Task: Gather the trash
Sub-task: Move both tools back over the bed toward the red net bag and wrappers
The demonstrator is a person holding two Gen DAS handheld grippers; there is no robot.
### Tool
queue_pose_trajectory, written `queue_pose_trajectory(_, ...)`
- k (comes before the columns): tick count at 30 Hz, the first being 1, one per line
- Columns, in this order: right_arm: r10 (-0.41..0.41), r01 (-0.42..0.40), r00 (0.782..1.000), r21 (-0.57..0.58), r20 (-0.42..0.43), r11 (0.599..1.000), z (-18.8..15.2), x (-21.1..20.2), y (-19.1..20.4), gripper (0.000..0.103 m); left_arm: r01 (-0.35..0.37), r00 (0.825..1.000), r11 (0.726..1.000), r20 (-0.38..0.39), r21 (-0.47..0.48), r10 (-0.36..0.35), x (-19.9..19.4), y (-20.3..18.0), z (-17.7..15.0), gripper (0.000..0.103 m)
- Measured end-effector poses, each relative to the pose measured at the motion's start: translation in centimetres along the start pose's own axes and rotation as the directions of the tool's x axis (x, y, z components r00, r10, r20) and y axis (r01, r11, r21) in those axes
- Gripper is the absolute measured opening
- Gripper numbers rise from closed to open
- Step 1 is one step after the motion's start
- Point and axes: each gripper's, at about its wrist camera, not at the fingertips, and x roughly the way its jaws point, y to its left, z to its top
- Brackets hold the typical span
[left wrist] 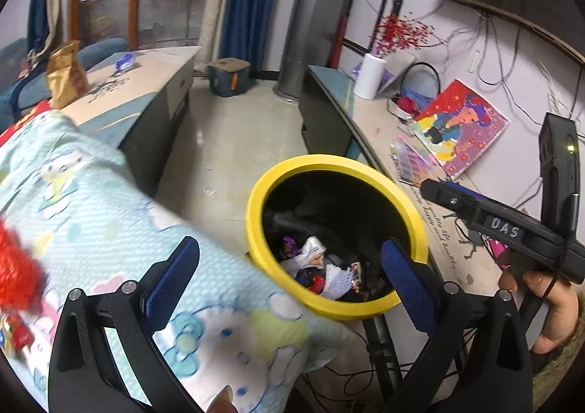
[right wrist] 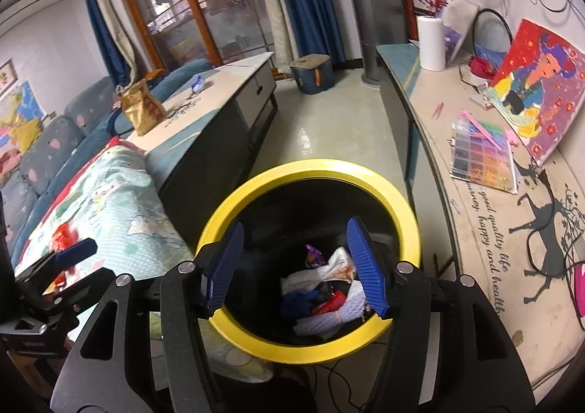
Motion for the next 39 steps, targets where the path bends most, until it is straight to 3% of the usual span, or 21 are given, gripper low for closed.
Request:
queue_pose_trajectory(13,0.098,-0.095,0.995,-0.088,0.026,0.992,-0.1,-1.9,5.1,0.055,-0.151,0.982,0.987,0.103,-0.05,0.156,-5.8,3.4,-1.5,0.097)
queue_pose_trajectory(24,0.162,-0.153,0.986,-0.2,0.032,0.968,-1.0,-3.1,9.5,0.056,-0.202,0.966,0.973,0.142,-0.115,0.217,-9.2,6.4,-2.7,0.097)
queue_pose_trajectory(39,0.285,-0.277,0.958,-0.321,-0.022,0.906,-3.5,-4.3,16.0,0.056,-0.297,0.92,0.928,0.192,-0.224,0.341,-14.1,11.4,-4.3,0.097)
